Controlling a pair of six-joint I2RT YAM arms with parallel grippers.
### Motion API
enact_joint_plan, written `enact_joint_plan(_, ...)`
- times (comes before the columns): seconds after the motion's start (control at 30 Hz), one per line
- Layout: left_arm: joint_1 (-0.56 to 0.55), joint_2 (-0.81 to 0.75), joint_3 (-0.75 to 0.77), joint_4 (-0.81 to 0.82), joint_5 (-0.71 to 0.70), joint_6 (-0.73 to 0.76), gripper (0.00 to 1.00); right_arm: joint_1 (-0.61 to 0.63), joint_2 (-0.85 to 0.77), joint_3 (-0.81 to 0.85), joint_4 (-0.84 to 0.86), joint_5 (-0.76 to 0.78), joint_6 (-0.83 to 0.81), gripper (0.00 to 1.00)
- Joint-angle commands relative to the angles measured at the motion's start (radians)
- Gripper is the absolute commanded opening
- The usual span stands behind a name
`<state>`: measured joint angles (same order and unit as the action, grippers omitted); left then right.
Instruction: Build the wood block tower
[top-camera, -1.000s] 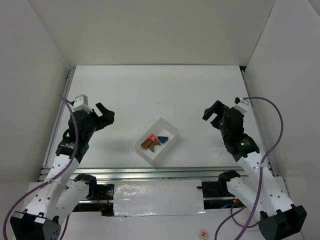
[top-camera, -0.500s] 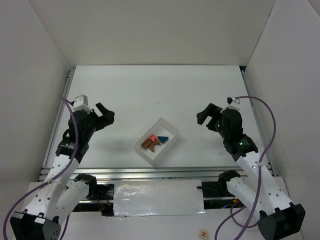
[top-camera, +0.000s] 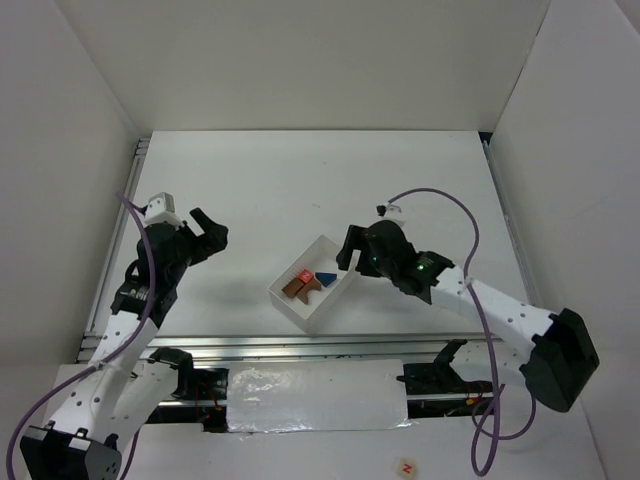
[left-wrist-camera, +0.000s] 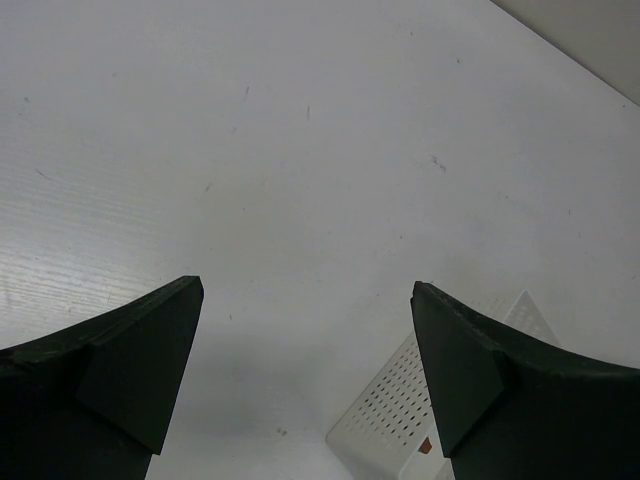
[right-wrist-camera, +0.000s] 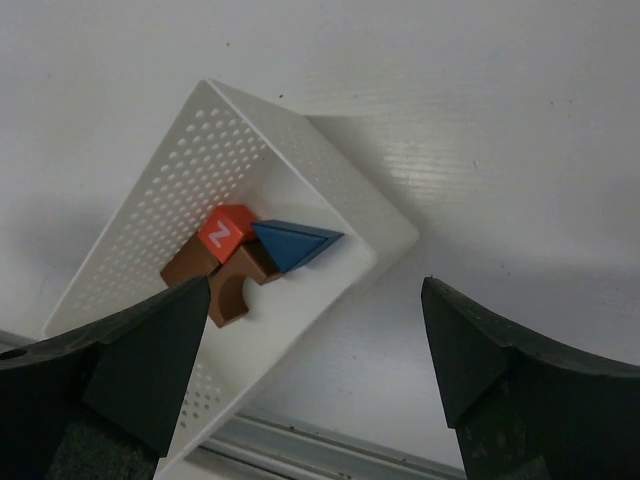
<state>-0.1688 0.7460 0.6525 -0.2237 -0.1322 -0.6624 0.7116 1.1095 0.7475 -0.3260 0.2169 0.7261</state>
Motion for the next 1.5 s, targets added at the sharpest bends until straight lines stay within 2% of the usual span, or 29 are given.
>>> enact_joint_plan(0.0,-0.005,-0.031,0.004,0.01,-0.004,-0.016,0.99,0.063,0.096,0.13,-0.004,0.174,0.015,0.94)
enact_joint_plan(0.03,-0.006,-0.036,0.001,0.015,0.0,-0.013,0.99,0.069,0.139,0.142,-0.007,0.215,-0.022,0.94)
enact_joint_plan(0.13,-0.008,-0.053,-0.023,0.04,0.013,-0.006,0.99,0.06,0.186,0.13,0.059,0.213,-0.196,0.94)
enact_joint_plan(0.33,-0.008,-0.037,-0.014,0.032,0.013,-0.002,0.99,-0.012,0.266,0.167,0.048,0.084,-0.2,0.88)
enact_joint_plan(0.53,-0.006,-0.028,-0.019,0.047,0.02,0.009,0.99,-0.005,0.335,0.164,0.061,-0.002,-0.198,0.81)
enact_joint_plan(0.6,-0.008,-0.027,-0.022,0.052,0.02,0.012,0.99,0.0,0.354,0.158,0.079,-0.016,-0.215,0.75)
enact_joint_plan(0.67,-0.006,-0.025,-0.022,0.053,0.023,0.017,0.99,0.0,0.366,0.161,0.096,-0.014,-0.231,0.68)
enact_joint_plan(0.8,-0.006,-0.02,-0.025,0.057,0.019,0.02,0.99,0.0,0.388,0.167,0.128,0.013,-0.286,0.65)
enact_joint_plan(0.87,-0.008,-0.011,-0.021,0.053,0.023,0.026,0.99,-0.001,0.411,0.184,0.128,0.035,-0.304,0.59)
enact_joint_plan(1.0,-0.006,0.007,-0.014,0.064,0.071,0.052,0.99,0.0,0.441,0.194,0.143,0.052,-0.338,0.56)
enact_joint_plan(1.2,-0.006,0.018,-0.016,0.066,0.066,0.058,0.99,0.006,0.448,0.216,0.133,0.105,-0.378,0.38)
enact_joint_plan(1.23,-0.008,0.019,-0.014,0.063,0.063,0.058,0.99,0.008,0.441,0.22,0.13,0.114,-0.384,0.3)
enact_joint_plan(1.27,-0.006,0.019,-0.014,0.064,0.065,0.06,0.99,0.009,0.437,0.225,0.119,0.121,-0.39,0.12)
enact_joint_plan(1.3,-0.008,0.021,-0.016,0.066,0.065,0.061,0.99,0.006,0.429,0.231,0.108,0.151,-0.384,0.0)
enact_joint_plan(1.47,-0.009,0.012,-0.017,0.07,0.063,0.064,0.99,0.012,0.376,0.277,0.051,0.277,-0.422,0.0)
